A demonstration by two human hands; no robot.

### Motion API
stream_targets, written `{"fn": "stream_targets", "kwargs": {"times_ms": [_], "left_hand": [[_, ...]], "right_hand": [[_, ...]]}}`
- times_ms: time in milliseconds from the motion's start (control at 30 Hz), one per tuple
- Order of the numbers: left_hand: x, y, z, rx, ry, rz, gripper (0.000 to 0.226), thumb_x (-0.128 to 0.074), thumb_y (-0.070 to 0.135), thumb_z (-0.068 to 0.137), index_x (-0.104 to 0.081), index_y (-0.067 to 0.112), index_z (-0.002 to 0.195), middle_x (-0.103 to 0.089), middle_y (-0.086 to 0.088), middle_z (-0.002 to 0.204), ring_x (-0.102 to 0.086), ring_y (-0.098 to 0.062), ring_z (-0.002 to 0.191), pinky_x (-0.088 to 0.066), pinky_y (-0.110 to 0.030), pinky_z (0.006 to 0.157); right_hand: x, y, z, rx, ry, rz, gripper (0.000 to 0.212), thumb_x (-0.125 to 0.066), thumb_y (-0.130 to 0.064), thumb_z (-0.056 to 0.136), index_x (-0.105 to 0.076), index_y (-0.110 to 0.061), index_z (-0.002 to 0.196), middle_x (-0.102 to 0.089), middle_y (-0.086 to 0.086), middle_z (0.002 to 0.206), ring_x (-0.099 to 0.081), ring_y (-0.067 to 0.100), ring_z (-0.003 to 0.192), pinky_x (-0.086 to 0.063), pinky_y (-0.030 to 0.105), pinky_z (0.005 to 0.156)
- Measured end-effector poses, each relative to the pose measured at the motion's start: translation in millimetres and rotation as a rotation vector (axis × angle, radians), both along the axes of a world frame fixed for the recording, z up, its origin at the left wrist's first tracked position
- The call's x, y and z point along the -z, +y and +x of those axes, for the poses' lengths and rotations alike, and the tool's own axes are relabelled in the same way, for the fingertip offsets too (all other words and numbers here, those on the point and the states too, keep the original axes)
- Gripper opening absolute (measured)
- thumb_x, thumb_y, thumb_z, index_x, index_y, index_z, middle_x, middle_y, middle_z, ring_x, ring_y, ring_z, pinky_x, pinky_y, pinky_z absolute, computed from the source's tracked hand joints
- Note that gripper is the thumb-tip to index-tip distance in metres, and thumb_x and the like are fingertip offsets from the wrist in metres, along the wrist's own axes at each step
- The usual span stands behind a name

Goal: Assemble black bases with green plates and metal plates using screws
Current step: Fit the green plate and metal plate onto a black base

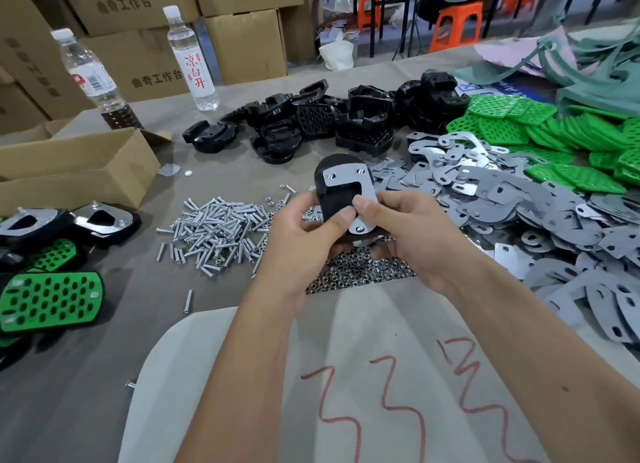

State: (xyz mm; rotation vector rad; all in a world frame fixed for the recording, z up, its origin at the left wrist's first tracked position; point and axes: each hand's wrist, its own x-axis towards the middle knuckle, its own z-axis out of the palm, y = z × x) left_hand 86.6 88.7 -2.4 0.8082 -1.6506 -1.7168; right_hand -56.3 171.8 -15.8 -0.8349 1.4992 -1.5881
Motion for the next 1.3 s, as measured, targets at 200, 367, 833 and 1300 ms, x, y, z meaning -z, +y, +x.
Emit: {"fn": "stream_targets", "kwargs": {"times_ms": [200, 367, 833, 1300], "left_hand": [[2, -2, -1, 0.027, -0.019, 0.027, 0.023, -0.074, 0.011, 0.093, -0.072, 0.022, 0.113, -0.078, 0.0, 0.083, -0.069, -0.018, 0.071, -0.052, -0.022, 0.063], [7, -3, -5, 0.037, -0.043, 0.026, 0.024, -0.071, 0.006, 0.095, -0.069, 0.017, 0.116, -0.078, 0.003, 0.081, -0.073, -0.012, 0.073, -0.055, -0.023, 0.066], [5, -5, 1, 0.136, -0.132, -0.164, 0.036, -0.07, -0.004, 0.092, -0.066, 0.02, 0.118, -0.08, -0.004, 0.095, -0.076, -0.02, 0.084, -0.059, -0.028, 0.074], [5, -8, -2, -0.129, 0.025, -0.214, 0.026, -0.078, 0.01, 0.083, -0.079, 0.021, 0.106, -0.079, -0.002, 0.102, -0.075, -0.026, 0.1, -0.058, -0.053, 0.096]], "right_hand": [[1, -2, 5, 0.087, 0.075, 0.008, 0.023, -0.079, -0.027, 0.091, -0.076, -0.008, 0.078, -0.066, 0.008, 0.069, -0.059, 0.016, 0.057, -0.05, 0.024, 0.05], [3, -3, 6, 0.124, 0.089, 0.0, 0.032, -0.079, -0.023, 0.091, -0.069, -0.02, 0.061, -0.066, -0.001, 0.061, -0.059, 0.016, 0.053, -0.049, 0.025, 0.047], [-5, 1, 5, 0.059, -0.143, -0.116, 0.021, -0.065, -0.018, 0.101, -0.073, -0.014, 0.12, -0.076, 0.015, 0.117, -0.073, 0.034, 0.106, -0.056, 0.049, 0.09], [-1, -4, 12, 0.111, -0.04, -0.164, 0.015, -0.064, -0.005, 0.1, -0.068, -0.011, 0.113, -0.077, 0.014, 0.107, -0.073, 0.021, 0.093, -0.06, 0.04, 0.087]]}}
